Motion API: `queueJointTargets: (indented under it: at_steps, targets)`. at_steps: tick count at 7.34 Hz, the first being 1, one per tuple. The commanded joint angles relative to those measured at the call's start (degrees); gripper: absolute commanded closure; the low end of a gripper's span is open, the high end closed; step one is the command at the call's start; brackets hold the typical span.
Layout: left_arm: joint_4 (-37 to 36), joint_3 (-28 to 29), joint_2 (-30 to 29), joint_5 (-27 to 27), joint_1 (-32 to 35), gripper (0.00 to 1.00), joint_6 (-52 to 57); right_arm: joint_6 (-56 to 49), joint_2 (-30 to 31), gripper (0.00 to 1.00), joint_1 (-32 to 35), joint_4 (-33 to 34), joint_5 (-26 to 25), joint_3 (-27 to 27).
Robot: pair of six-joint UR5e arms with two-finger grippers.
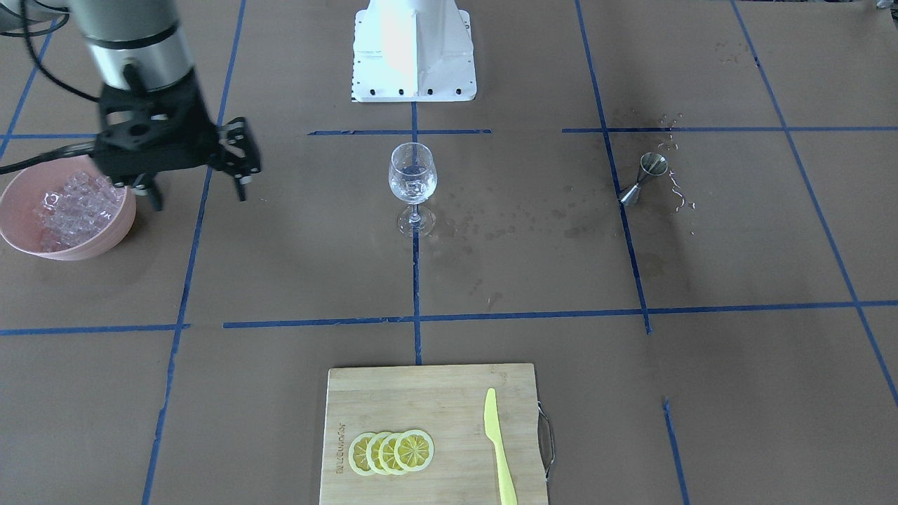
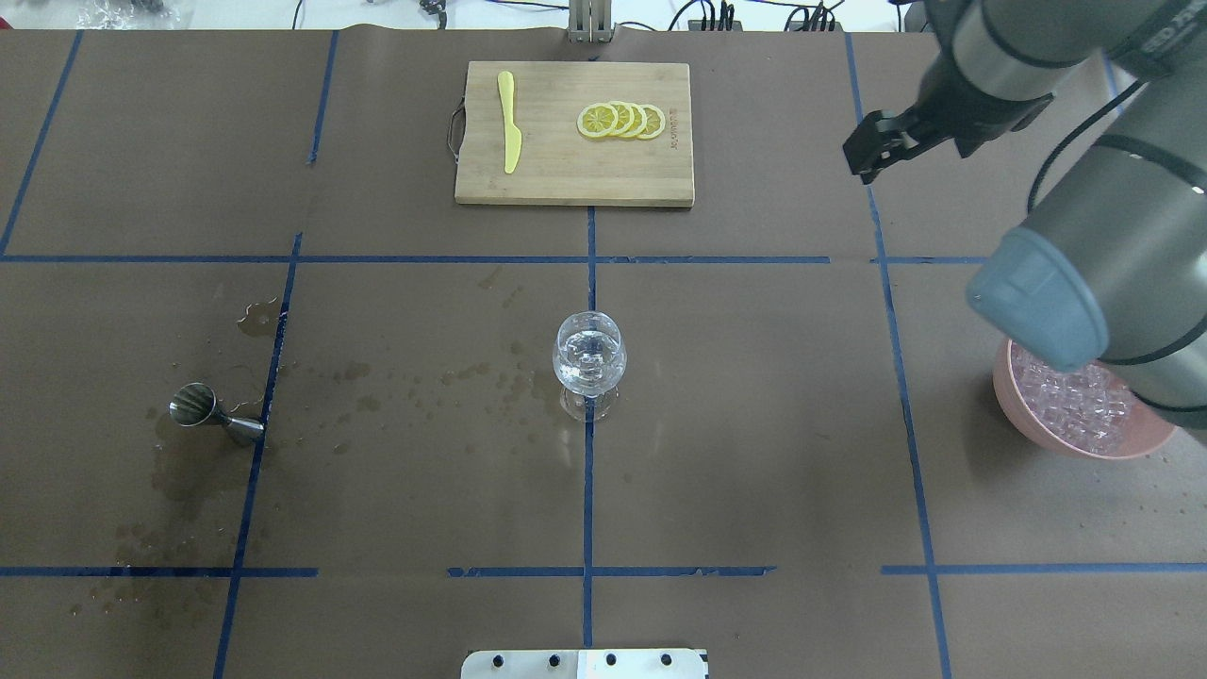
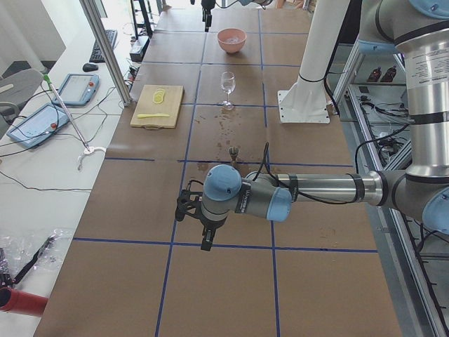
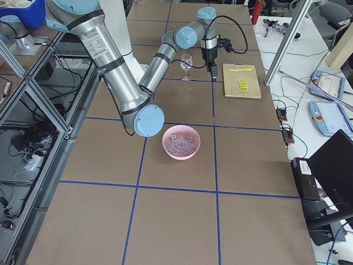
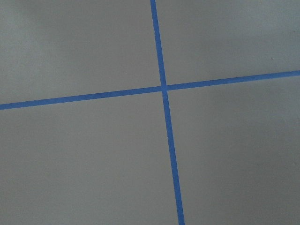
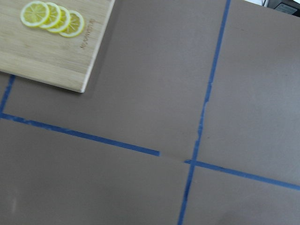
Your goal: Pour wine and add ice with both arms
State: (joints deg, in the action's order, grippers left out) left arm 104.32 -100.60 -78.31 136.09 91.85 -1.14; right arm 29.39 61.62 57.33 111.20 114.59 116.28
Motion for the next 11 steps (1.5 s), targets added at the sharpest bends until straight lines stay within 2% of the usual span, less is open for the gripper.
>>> queueJointTargets:
  at_steps: [1,2,3,4,6,7,9,10,11]
  targets:
    - [0.01,-0.03,0.00,0.05,0.00,0.00,0.00,-15.08,16.34,0.00,10.13,-12.96,6.32,-0.35]
    - [0.00,-0.12,0.00,0.05,0.00,0.00,0.00,-23.76,22.25,0.00,16.35,-14.94,9.13,-1.92]
    - [0.00,-0.12,0.00,0.05,0.00,0.00,0.00,-29.16,27.01,0.00,21.37,-15.14,9.77,-3.24]
    - [-0.08,-0.12,-0.09,0.05,-0.09,0.00,0.00,-29.12,32.54,0.00,25.43,-16.10,9.69,-3.43]
    - [0.00,-0.03,0.00,0.05,-0.09,0.00,0.00,-30.00,38.81,0.00,27.14,-16.19,9.07,-4.56]
    - [0.09,-0.03,0.00,0.05,-0.09,0.00,0.00,-29.74,41.01,0.00,27.14,-16.28,9.59,-7.27]
    - [0.09,-0.03,-0.09,0.05,-0.18,0.00,0.00,-29.47,41.38,0.00,27.75,-17.34,10.47,-11.67]
    - [0.09,-0.03,-0.09,0.05,-0.18,0.00,0.00,-29.39,41.56,0.00,27.84,-17.34,10.91,-11.34]
    - [0.01,0.06,0.00,0.05,-0.18,0.00,0.00,-29.13,40.78,0.00,27.84,-17.34,14.40,-11.51]
